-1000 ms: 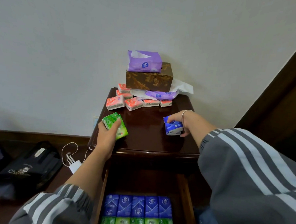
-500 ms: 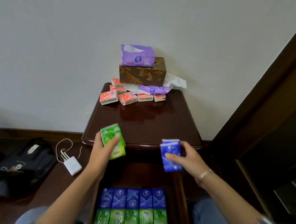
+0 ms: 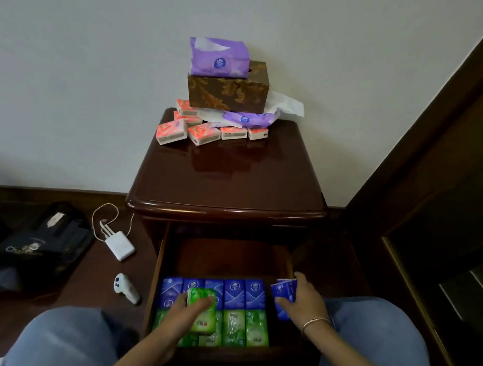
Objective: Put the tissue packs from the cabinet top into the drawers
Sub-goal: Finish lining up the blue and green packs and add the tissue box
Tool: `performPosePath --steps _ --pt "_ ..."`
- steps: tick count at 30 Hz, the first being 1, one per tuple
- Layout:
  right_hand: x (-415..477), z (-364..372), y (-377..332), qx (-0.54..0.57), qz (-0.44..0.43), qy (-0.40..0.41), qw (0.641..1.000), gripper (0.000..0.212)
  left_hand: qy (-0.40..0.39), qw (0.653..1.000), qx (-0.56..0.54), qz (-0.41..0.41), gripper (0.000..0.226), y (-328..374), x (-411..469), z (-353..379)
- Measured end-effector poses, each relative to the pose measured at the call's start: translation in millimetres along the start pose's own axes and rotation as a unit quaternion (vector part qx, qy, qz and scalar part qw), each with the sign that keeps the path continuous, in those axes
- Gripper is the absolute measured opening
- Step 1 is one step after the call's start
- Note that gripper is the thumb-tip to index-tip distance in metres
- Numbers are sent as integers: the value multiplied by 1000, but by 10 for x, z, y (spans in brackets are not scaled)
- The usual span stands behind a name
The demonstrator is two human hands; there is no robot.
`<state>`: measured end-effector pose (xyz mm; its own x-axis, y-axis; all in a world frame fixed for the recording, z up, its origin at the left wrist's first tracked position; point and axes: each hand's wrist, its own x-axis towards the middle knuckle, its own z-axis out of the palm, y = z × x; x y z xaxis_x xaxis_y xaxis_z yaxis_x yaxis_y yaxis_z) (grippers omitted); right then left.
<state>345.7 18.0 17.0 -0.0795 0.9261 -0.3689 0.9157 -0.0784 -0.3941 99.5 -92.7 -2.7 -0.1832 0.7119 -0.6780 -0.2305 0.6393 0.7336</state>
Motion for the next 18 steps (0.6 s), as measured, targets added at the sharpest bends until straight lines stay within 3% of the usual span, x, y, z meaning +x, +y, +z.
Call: performPosePath --steps 4,7,9,12,16,18 --pt "172 161 -81 -94 -6 6 996 72 3 1000 -2 -4 45 4 78 50" --pt "289 313 -193 -101 12 -20 995 71 7 1000 16 10 26 18 75 110" --pt "358 402 -237 -115 9 -34 993 68 -7 999 31 21 31 26 77 100" --pt "427 497 -227 -150 -11 -29 988 72 -16 999 25 22 66 36 115 51" --pt "450 560 -145 -118 -25 -29 992 71 -18 999 24 20 61 40 145 6" --pt "439 551 -97 -91 -41 -29 995 65 -19 999 29 30 84 26 165 -6"
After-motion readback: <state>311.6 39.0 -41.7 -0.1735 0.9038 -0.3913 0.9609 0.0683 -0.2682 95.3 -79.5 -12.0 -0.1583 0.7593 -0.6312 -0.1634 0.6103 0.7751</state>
